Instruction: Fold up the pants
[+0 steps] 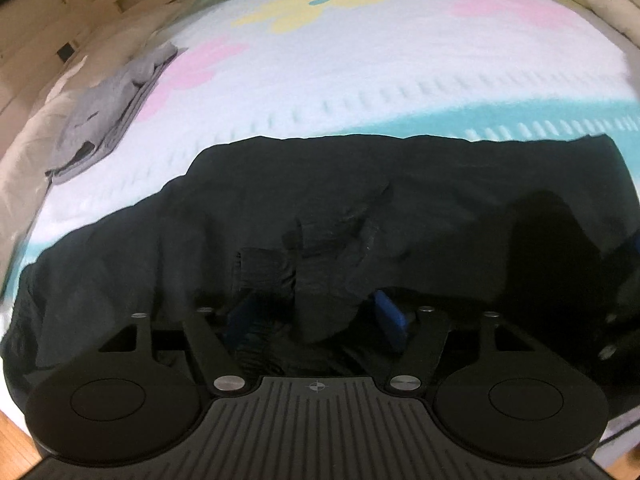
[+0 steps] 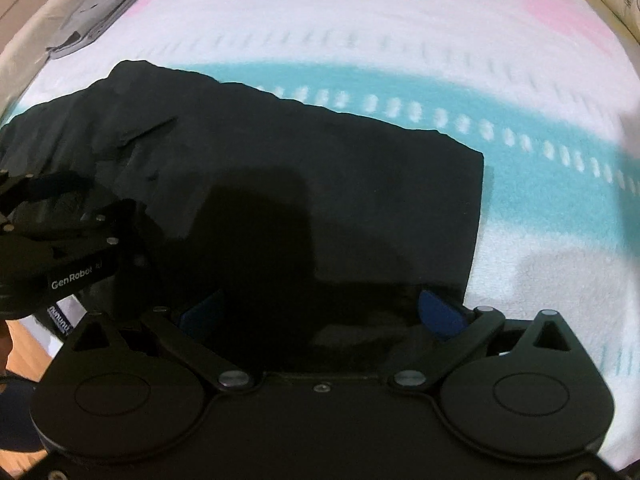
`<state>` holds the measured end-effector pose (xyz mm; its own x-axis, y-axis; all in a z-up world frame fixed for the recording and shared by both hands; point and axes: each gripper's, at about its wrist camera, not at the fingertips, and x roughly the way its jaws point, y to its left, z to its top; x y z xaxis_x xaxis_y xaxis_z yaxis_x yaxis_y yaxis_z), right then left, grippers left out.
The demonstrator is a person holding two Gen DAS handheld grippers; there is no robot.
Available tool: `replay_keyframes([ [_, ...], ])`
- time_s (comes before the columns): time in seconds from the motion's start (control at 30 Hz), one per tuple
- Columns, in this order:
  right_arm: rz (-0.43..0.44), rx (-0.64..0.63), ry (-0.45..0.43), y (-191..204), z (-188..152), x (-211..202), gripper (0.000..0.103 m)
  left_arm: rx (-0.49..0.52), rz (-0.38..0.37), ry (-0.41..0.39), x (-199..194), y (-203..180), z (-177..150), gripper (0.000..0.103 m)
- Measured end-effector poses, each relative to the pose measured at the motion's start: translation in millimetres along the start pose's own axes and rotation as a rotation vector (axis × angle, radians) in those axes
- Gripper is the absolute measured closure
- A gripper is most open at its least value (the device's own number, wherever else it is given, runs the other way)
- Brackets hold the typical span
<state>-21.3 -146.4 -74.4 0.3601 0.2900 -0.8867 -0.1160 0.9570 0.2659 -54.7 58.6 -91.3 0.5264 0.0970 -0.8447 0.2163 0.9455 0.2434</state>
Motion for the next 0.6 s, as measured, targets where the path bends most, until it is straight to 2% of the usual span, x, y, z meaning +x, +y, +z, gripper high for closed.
replay_keyframes([
  [0.13,-0.056,-0.049,0.016,10,1,2,0.0,-0.016,-0.026,0.031,2,8,9,0.038],
  [0.33,-0.009,-0.03,-0.071,-4,-11,-4,0.0,-0.073,-0.031,0.024,-16,36,13,0.038],
  [0.43,-0.005,-0.051,-0.054,-7,-11,-6,0.0,-0.104,-0.034,0.034,-17,52,6,0.038],
  [0.6,-0.031,-0.061,-0.038,1,-7,-4,0.0,-0.186,-0.08,0.068,-9,73,-6,0.039],
])
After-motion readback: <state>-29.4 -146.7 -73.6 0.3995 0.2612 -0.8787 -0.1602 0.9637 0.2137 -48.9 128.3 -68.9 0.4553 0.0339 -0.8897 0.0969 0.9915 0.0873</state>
